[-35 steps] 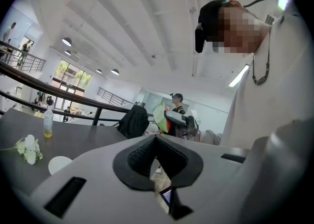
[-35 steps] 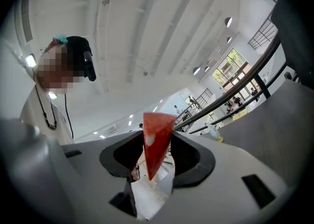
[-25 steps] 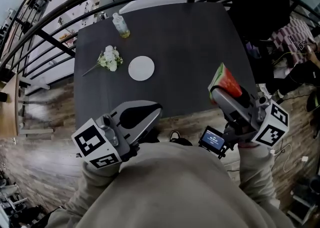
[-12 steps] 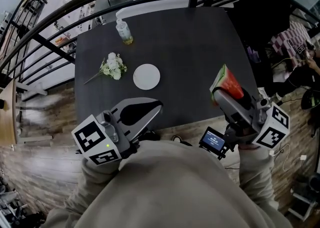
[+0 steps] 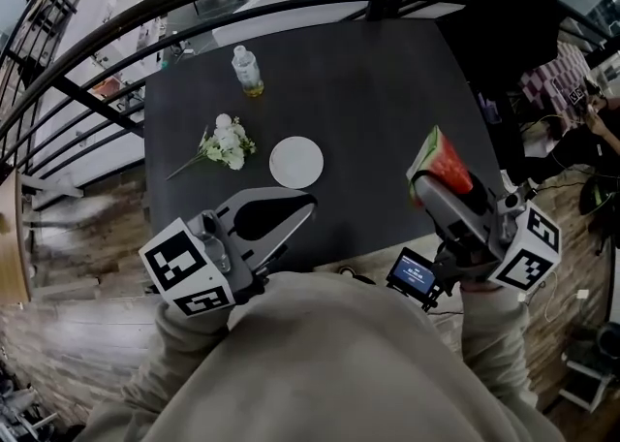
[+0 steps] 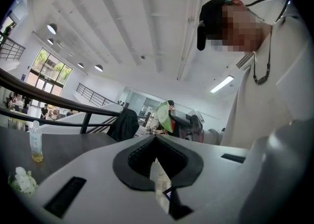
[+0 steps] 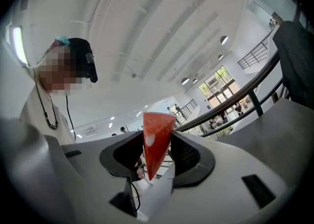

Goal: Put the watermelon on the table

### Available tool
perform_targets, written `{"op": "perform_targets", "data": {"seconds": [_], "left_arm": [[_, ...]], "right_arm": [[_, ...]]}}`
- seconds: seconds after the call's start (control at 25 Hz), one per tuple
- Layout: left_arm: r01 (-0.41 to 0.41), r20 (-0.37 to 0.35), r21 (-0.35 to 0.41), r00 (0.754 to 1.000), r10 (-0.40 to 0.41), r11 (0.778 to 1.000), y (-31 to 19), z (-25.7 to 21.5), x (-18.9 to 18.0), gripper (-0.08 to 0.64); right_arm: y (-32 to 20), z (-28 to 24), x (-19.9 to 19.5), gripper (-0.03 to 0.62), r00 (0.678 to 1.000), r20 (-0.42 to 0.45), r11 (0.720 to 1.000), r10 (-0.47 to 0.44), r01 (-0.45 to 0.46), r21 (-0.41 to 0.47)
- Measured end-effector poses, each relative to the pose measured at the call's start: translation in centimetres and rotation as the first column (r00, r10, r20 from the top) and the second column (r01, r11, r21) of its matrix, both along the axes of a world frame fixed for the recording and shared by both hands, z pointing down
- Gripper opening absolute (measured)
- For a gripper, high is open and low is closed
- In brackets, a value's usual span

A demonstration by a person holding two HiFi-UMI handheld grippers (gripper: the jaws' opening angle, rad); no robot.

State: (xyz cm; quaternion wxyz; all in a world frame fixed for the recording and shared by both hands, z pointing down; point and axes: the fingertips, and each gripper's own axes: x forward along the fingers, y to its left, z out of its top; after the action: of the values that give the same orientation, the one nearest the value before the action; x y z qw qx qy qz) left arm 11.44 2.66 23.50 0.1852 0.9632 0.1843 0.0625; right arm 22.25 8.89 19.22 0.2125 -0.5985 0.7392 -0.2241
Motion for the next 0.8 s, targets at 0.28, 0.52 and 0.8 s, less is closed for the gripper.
{"op": "perform_targets", "data": {"seconds": [0.28, 0.52, 0.8], "left_arm": [[-0.005, 0.018, 0.01, 1.0, 0.004, 1.0, -3.2, 0.9, -2.4, 0.003], [0.007, 0.02, -0.031, 1.0, -0.006, 0.999, -6.7, 2.4, -6.3, 0.003], [0.07, 0.016, -0.066, 0.997, -0.069, 0.995, -11.3, 3.3, -9.3, 0.003]], "right_arm": [[-3.4, -0.2, -2.1, 0.187, 1.0, -0.009, 0.999, -0.002, 0.002, -0.052], [-8.0, 0.3, -5.2, 0.187, 0.999, -0.028, 0.995, -0.034, 0.031, -0.093], [-13.5, 0.9, -8.1, 0.187, 0.993, -0.04, 0.984, -0.112, 0.105, -0.143]]}}
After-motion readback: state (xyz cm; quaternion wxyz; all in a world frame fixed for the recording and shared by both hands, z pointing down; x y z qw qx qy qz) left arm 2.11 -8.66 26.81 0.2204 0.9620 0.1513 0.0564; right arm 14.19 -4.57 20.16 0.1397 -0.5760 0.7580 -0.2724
